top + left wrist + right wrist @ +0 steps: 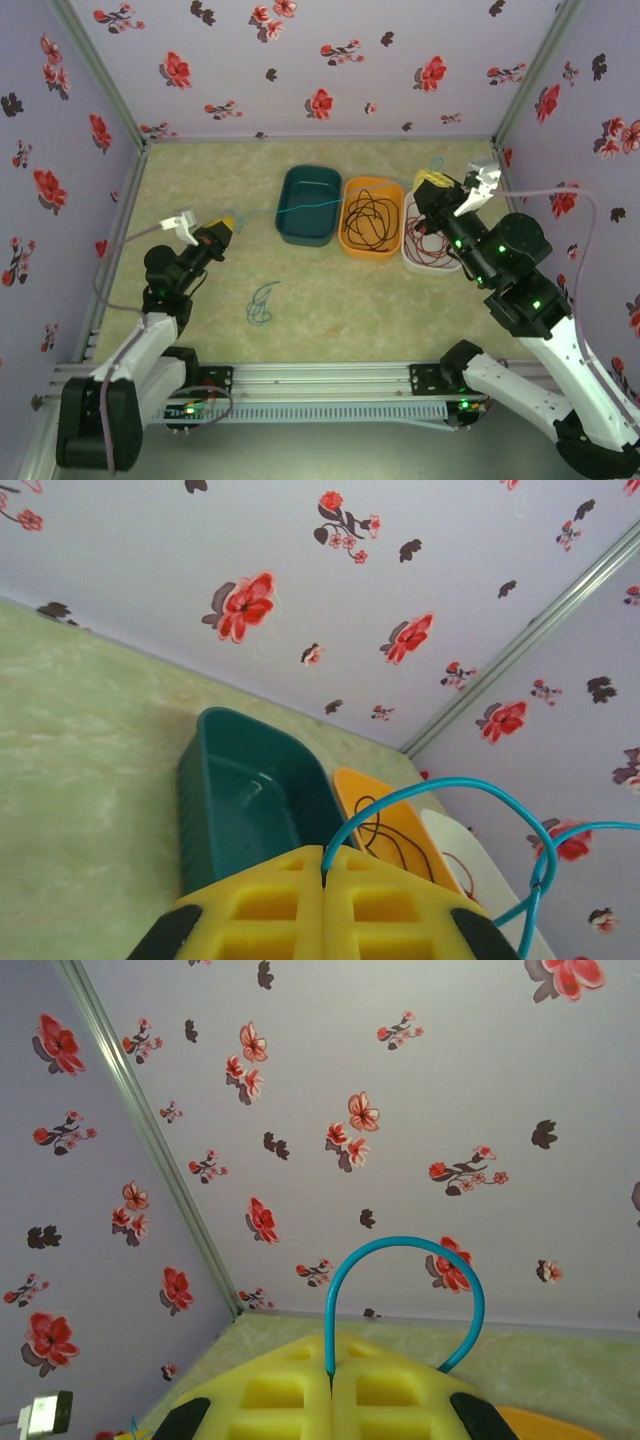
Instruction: Untangle the cables
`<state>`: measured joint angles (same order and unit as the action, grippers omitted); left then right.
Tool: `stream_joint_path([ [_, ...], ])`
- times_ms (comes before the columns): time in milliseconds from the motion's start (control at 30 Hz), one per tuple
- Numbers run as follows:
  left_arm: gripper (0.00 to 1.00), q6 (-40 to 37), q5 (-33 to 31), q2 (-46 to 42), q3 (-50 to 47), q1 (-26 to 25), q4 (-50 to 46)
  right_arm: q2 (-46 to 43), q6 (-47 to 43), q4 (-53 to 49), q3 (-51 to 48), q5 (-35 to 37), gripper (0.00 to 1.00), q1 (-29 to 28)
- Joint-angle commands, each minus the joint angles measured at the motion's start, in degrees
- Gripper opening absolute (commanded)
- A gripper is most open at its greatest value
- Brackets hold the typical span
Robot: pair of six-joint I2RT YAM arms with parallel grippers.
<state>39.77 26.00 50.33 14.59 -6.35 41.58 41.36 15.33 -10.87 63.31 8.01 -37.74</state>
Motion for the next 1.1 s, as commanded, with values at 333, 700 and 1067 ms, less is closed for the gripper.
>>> stream_joint_path([
  [333,0.20,-7.10,-10.92,-7.54,6.49,0.47,-27.53,2.55,-2.76,-4.75,6.43,3.96,0.00,0.29],
  [700,0.21,3.64,-32.28,-12.44,4.30,1.47,-31.83,-4.22,-4.70,-8.53,6.79,7.98,0.00,0.29],
  [1067,0.70,-6.26,-9.09,-7.63,5.46,0.81,-14.20,0.62,-2.39,-12.83,11.80,4.50,0.00,0.30],
])
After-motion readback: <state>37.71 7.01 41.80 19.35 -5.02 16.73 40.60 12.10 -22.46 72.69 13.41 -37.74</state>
